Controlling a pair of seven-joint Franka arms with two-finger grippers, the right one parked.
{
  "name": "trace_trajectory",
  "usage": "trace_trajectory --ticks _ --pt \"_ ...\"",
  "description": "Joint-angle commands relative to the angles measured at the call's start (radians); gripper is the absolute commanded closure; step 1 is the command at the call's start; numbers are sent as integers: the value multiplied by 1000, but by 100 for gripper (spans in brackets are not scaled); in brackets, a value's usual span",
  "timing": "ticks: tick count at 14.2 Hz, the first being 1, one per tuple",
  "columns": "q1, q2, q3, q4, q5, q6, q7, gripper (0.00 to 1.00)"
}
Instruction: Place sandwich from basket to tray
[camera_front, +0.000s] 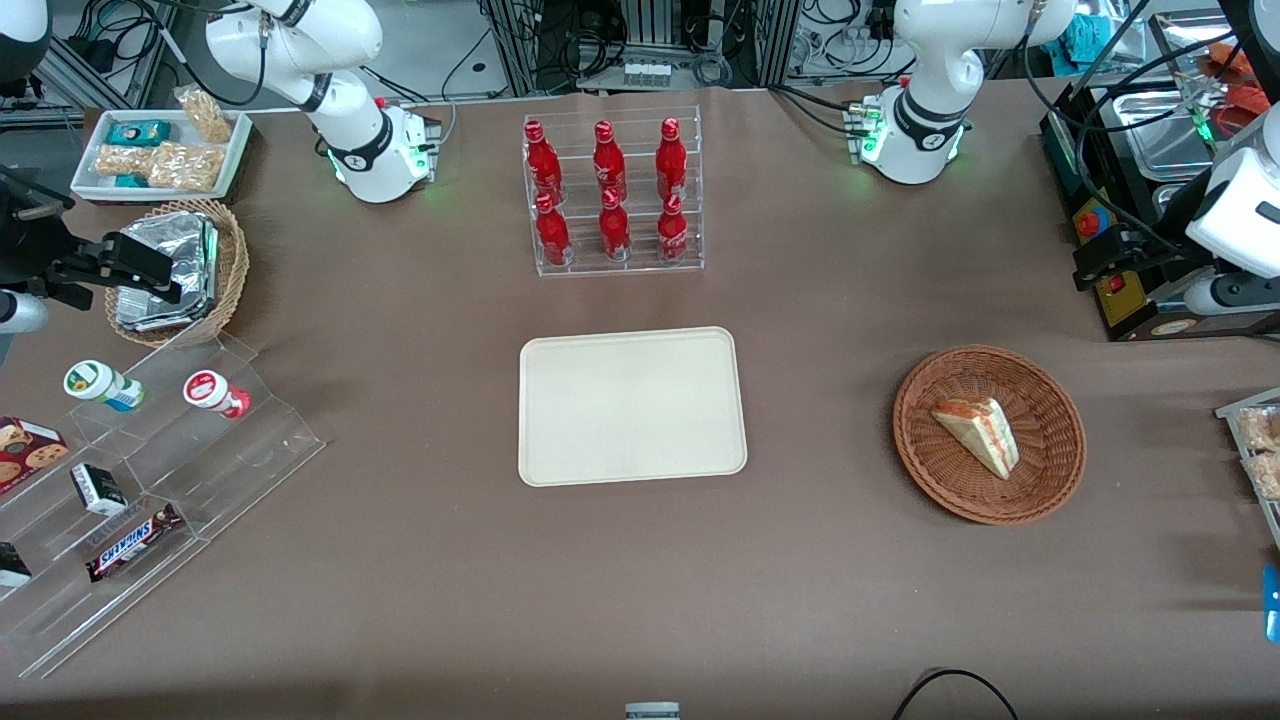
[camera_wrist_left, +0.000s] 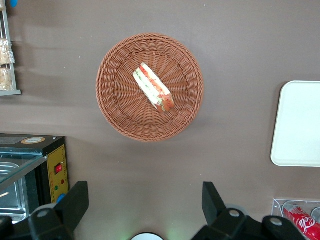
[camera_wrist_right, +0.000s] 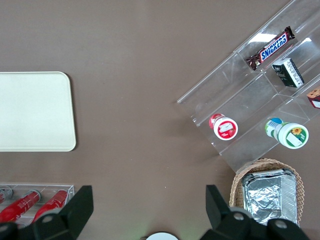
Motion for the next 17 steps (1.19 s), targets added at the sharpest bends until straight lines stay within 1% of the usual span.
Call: trace_trajectory --ticks 1,3,13,15,17 --pt "-18 3 4 27 10 -16 9 0" --pt "-16 -3 -10 24 7 -22 1 0" --pt "-16 5 -10 20 11 -39 -2 0" --pt "-10 5 -8 4 11 -39 7 0" --pt "-3 3 -5 -52 14 -30 9 0"
